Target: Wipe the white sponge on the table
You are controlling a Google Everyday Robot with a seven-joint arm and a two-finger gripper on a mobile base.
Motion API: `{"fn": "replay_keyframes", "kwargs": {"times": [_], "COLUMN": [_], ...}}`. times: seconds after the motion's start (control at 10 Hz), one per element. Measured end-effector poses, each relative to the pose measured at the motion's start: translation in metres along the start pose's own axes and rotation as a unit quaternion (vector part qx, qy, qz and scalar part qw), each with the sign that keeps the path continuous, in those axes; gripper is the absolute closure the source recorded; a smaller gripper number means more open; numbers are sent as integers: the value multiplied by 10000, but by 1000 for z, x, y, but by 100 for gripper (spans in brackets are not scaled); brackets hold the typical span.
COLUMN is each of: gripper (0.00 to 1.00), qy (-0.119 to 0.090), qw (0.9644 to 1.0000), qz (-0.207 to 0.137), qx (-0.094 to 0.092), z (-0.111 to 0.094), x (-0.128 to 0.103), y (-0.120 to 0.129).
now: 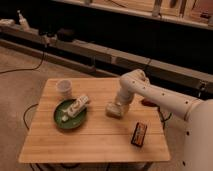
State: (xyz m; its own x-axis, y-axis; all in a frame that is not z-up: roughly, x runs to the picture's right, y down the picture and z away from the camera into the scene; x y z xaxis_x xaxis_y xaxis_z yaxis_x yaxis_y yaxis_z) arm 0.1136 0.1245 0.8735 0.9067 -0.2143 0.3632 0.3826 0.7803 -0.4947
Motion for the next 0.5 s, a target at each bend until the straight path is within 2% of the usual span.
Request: {"fn": "replay_keyframes", "kwargs": {"times": [0.2,0.5], "gripper": [52,52], "qy": [-31,-51], "qw": [10000,9993], "qz": [75,363], "qx": [-14,-46], "z": [-3,-5], "x": [14,46], "y": [21,49]}}
